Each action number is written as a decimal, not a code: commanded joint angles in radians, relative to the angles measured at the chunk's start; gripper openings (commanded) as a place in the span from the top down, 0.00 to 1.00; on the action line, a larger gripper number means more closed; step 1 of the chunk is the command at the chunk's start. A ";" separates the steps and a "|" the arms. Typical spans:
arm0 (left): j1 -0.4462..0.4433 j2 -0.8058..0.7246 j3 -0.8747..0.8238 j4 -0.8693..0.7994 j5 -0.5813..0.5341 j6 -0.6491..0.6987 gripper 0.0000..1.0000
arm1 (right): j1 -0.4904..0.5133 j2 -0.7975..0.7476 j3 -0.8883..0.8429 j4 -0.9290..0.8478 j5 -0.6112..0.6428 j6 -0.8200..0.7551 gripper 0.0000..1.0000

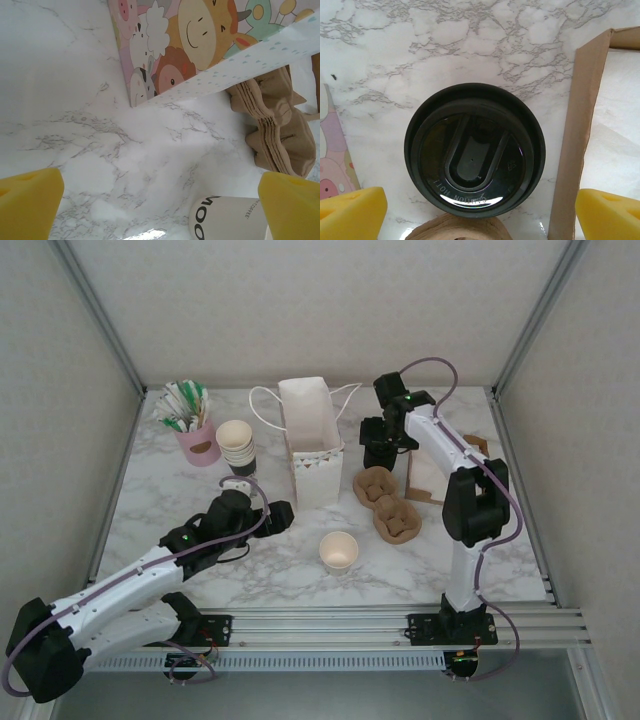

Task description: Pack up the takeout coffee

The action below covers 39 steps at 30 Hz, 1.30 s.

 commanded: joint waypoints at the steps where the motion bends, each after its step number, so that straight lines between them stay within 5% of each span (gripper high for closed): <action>1: 0.015 -0.018 -0.016 0.014 0.016 0.024 0.00 | -0.001 0.030 0.050 -0.034 0.016 -0.017 0.04; 39: 0.053 -0.010 -0.017 0.019 0.040 0.042 0.00 | -0.003 0.137 0.136 -0.070 -0.003 -0.013 0.21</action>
